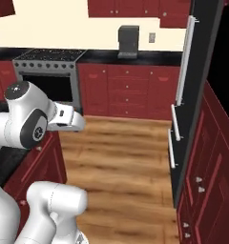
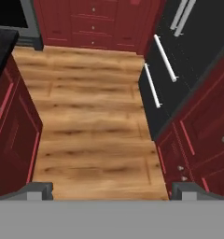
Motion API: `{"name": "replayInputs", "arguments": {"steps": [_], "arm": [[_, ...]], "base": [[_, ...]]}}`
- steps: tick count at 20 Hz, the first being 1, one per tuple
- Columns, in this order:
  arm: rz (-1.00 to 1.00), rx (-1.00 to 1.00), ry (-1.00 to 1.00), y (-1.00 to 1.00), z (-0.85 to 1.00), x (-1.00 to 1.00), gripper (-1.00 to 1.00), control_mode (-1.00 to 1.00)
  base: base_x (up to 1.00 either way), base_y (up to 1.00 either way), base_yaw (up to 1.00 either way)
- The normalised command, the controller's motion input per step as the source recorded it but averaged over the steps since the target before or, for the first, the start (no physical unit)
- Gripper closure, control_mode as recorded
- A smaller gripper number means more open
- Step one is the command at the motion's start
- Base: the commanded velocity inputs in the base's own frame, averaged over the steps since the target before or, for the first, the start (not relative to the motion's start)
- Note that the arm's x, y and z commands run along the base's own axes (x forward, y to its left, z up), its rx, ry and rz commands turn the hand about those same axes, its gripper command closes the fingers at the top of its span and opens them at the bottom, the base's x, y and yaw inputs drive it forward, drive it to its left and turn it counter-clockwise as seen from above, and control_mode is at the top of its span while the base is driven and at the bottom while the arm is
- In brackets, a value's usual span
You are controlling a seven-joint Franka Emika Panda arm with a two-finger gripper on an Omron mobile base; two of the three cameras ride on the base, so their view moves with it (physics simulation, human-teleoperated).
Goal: Retrieve the tupperware and aluminum foil from the cabinet and place them on the dining counter near the plate with broccoli and potato to prepare for storing leftovers.
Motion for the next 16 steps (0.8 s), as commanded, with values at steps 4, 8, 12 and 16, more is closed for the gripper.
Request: {"name": "replayInputs", "arguments": {"steps": [4,8,12,16], "arm": [[0.00,0.00,0.00,0.00,0.00,0.00,-1.00,1.00],[0.00,0.00,0.00,0.00,0.00,0.00,-1.00,1.00],[0.00,0.00,0.00,0.00,0.00,0.00,-1.00,1.00],[0.00,0.00,0.00,0.00,0.00,0.00,-1.00,1.00]], "base": [[1.00,-0.04,-0.02],[1.00,0.00,-0.09],[1.00,0.00,-0.17],[1.00,0.00,-0.18]]}}
